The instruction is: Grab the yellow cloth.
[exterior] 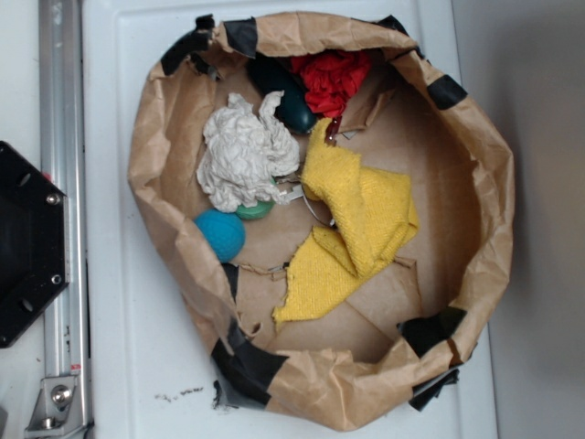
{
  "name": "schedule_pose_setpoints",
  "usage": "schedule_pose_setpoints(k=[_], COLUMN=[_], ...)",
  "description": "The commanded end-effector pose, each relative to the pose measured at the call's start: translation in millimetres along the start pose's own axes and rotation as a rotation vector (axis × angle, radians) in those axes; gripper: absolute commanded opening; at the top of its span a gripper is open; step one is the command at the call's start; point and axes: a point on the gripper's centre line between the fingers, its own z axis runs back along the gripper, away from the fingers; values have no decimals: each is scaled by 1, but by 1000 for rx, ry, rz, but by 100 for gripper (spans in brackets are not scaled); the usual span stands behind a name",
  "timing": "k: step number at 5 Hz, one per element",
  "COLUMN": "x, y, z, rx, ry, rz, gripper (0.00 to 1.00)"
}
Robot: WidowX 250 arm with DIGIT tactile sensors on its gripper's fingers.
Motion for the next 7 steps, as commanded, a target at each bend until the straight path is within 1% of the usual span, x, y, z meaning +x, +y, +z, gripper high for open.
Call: schedule_pose_setpoints(k=[1, 2, 3, 4, 5, 6, 7], x=[0, 28, 52, 80, 109, 137, 152], y=[0, 27, 52, 67, 59, 38, 20], z=[0, -34, -63, -90, -103, -136, -180], rx=[0, -54, -72, -51, -34, 60, 90], ry=[0, -16, -25, 8, 37, 37, 22], rz=[0, 56, 157, 200, 163, 106, -85], gripper=[100, 100, 100, 100, 100, 100, 100])
